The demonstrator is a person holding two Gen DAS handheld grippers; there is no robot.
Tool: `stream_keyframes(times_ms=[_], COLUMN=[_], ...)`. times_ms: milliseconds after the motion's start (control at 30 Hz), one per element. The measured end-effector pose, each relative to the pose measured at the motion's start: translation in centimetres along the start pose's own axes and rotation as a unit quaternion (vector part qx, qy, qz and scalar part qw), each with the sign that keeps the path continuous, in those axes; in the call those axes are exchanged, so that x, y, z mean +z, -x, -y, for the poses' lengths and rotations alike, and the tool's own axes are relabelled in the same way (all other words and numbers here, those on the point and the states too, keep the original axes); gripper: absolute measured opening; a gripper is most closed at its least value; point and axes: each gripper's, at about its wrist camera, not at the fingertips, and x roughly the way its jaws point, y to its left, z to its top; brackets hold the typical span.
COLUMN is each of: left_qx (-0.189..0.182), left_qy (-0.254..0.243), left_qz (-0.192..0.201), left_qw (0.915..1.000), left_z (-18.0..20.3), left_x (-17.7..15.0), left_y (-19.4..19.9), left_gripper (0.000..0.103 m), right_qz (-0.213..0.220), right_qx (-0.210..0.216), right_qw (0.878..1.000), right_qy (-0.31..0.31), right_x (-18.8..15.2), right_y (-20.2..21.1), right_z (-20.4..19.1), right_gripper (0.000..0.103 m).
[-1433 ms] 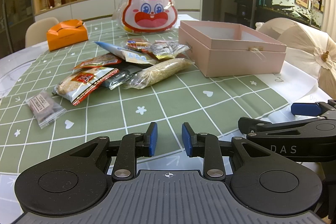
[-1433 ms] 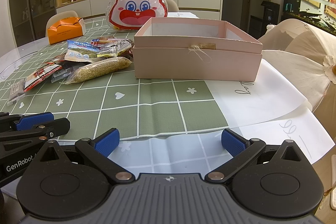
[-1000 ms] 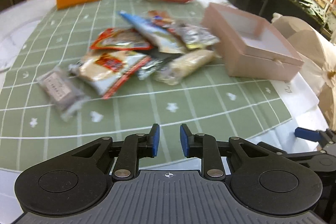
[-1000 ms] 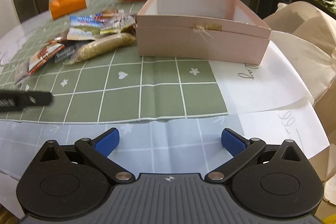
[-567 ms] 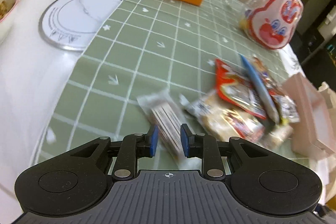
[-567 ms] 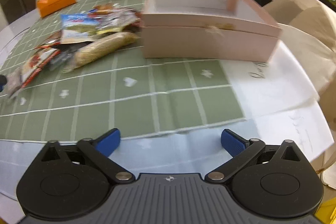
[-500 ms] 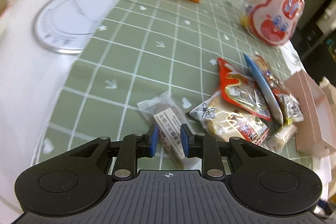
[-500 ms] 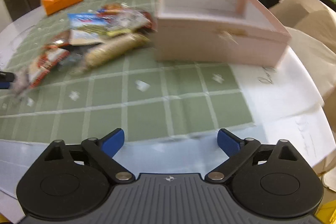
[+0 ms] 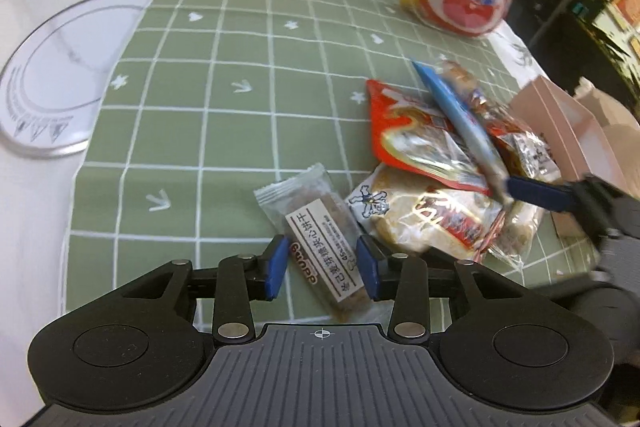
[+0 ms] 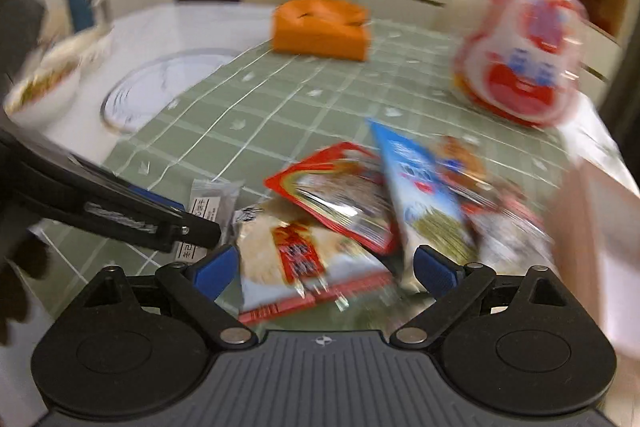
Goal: Organize snacks
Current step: 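Grasp the brown-wrapped biscuit with the left tool while the right tool grasps the rice cracker bag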
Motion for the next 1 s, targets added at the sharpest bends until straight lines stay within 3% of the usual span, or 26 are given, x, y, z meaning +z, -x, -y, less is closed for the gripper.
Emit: stream_keyframes(times_ms=[33,100,200,300,433,533,600,667,700,800,900,1000], left_qx=[0.003,0.012,0.024,0.042,0.067,0.065,0.031,-0.021,-0.032,-0.004,0.007,-0.008], left_qy=[0.005,0.003,0.010,-0.004,-0.063,-0.116,-0.138,-0.163,-0.179,-0.215,-0.215,-0.212], left_qz=[0.000,0.003,0.009,0.019,0.032,0.033,0.025,0.009,0.005,0.013,0.012,0.008], left_qw=[1.0000,0.9999,0.9996,0.9989,0.9953,0.9905,0.9896,0.9863,0.9833,0.9766,0.9765,0.9772], left_z=[-0.1,0.0,0.2,1.0,2.6,4.2,4.9,5.8,6.3,7.5,7.7,7.5], left_x=[0.0,0.0,0.0,0.6,1.0,0.8,0.6,0.2,-0.1,-0.9,-1.0,-1.4], left_y=[0.0,0.1,0.1,-0.5,-1.6,-2.1,-2.2,-2.2,-2.2,-2.2,-2.2,-1.8], left_gripper=[0.043,0.043,0.043,0.042,0.045,0.047,0.047,0.047,0.049,0.050,0.048,0.047], right_qz=[-0.006,-0.006,-0.016,-0.041,-0.071,-0.062,-0.058,-0.054,-0.055,-0.053,-0.049,-0.049], right_qx=[0.005,0.027,0.029,0.053,0.052,0.041,0.023,-0.006,-0.018,-0.039,-0.050,-0.047], right_qw=[1.000,0.999,0.999,0.998,0.994,0.994,0.993,0.992,0.991,0.987,0.984,0.982], right_qy=[0.009,0.019,0.008,-0.022,-0.068,-0.086,-0.099,-0.115,-0.122,-0.149,-0.166,-0.177], right_x=[0.2,0.3,-0.5,-2.7,-6.0,-7.7,-8.5,-9.3,-9.6,-10.9,-11.3,-11.7], right_y=[-0.4,0.0,1.3,3.1,4.4,5.8,6.2,6.8,6.8,7.4,7.7,7.6], right_z=[-0.2,-0.6,-0.7,0.1,1.4,2.2,2.8,3.4,3.7,4.8,5.0,4.7], right_gripper=[0.083,0.055,0.035,0.021,0.019,0.024,0.049,0.062,0.062,0.068,0.071,0.093])
